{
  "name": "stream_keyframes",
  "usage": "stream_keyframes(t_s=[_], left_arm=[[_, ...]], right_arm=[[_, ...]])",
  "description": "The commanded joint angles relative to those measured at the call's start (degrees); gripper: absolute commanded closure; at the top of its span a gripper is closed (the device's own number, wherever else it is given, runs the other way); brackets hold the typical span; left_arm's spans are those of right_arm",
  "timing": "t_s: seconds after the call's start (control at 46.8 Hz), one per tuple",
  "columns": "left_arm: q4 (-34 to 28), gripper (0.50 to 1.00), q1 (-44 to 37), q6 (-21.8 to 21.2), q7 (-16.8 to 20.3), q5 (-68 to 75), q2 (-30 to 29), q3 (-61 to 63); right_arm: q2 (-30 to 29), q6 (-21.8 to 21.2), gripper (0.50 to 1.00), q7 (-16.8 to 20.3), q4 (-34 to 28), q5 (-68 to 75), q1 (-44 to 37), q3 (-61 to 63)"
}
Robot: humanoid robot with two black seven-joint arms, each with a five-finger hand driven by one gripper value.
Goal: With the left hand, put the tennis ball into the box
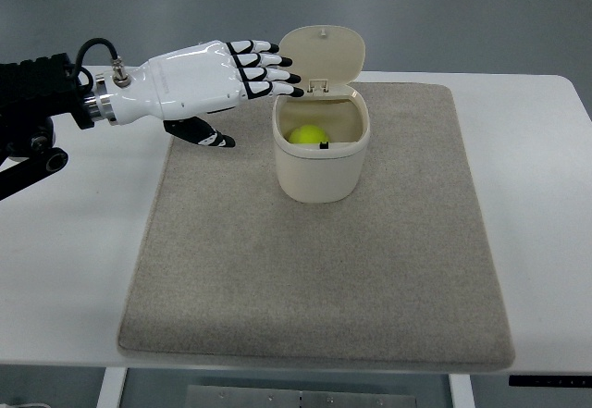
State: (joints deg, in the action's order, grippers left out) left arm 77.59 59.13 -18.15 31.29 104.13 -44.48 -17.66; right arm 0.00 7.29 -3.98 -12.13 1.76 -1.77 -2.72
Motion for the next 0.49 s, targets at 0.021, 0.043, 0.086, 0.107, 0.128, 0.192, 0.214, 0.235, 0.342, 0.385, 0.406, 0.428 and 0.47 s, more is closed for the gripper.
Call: stream_keyframes(t_s=[0.021,0.043,0.086,0.107,0.128,0.192,0.214,0.235,0.342,0.385,0.406,0.428,0.47], left_arm=[[-0.16,0.51,-1.12,0.13,0.0,-8.74,-2.8,1.31],[-0.24,0.51,-1.47,0.22,0.0,-10.77,-3.15,1.31],[-0.59,0.51,-2.0,0.3,0.0,-15.16,-3.42,1.4],[-0.77,0.51,-2.27,0.3,-0.09,-17.36,-3.51,1.4],[-1.03,0.51,-2.53,0.39,0.0,-19.55,-3.51,1.4],[-2.17,0.51,-3.06,1.09,-0.09,-26.06,-3.42,1.4],[-2.61,0.51,-3.15,1.53,-0.09,-28.25,-3.33,1.4],[-2.88,0.51,-3.23,1.97,-0.09,-30.36,-3.16,1.4],[-3.67,0.51,-3.85,4.61,0.0,-40.38,-2.63,1.49],[-3.67,0.51,-4.29,5.14,-0.09,-44.17,-2.19,1.49],[-3.67,0.51,-4.55,5.14,0.0,-46.27,-1.93,1.4],[-3.76,0.51,-4.9,5.22,0.0,-48.21,-1.58,1.49],[-3.93,0.51,-5.6,5.23,0.0,-52.43,-0.96,1.49]], right_arm=[[0.0,0.0,0.597,-0.06,0.0,0.0,0.01,0.0],[0.0,0.0,0.599,-0.06,0.0,0.0,0.01,0.0],[0.0,0.0,0.599,-0.06,0.0,0.0,0.01,0.0],[0.0,0.0,0.599,-0.06,0.0,0.0,0.01,0.0],[0.0,0.0,0.599,0.03,0.0,0.0,-0.07,0.0],[0.0,0.0,0.599,0.03,0.0,0.0,0.01,0.0],[0.0,0.0,0.597,-0.06,0.0,0.0,0.01,0.0],[0.0,0.0,0.599,-0.06,0.0,0.0,-0.07,0.0],[0.0,0.0,0.599,0.03,0.0,0.0,-0.08,0.0],[0.0,0.0,0.599,-0.06,0.0,0.0,-0.07,0.0],[0.0,0.0,0.599,-0.06,0.0,0.0,0.01,0.0],[0.0,0.0,0.599,-0.06,0.0,0.0,0.01,0.0],[0.0,0.0,0.599,-0.06,0.09,0.0,-0.07,0.0]])
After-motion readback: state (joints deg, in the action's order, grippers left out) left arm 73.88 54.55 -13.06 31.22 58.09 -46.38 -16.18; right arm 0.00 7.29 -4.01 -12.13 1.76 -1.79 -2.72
